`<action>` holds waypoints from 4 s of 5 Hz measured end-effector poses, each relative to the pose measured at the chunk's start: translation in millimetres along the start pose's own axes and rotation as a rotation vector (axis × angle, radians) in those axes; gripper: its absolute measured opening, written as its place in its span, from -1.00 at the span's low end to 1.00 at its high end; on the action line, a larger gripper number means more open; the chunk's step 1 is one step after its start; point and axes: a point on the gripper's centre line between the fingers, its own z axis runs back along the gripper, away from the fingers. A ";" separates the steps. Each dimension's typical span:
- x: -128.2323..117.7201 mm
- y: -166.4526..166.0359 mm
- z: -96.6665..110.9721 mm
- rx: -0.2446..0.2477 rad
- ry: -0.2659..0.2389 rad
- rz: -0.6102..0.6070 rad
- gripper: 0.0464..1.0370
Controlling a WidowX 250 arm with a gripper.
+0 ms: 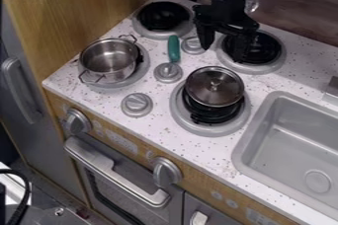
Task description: Get the pot and put it on the upper right side burner
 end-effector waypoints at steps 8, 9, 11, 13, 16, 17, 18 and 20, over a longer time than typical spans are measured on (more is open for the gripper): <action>-60.8 139.3 -45.2 0.086 0.087 0.273 0.92; -60.4 140.1 -52.8 0.083 0.103 0.267 0.82; -55.1 139.2 -53.9 0.106 0.081 0.239 -0.37; -32.9 131.0 -46.8 0.144 0.063 0.157 -0.94; 53.3 18.4 -19.5 0.151 -0.135 -0.344 -0.97; 70.5 -8.0 -35.5 0.136 -0.167 -0.441 -0.97; 79.3 -16.9 -42.7 0.124 -0.186 -0.487 -0.97; 89.9 -22.7 -63.4 0.095 -0.188 -0.528 -0.97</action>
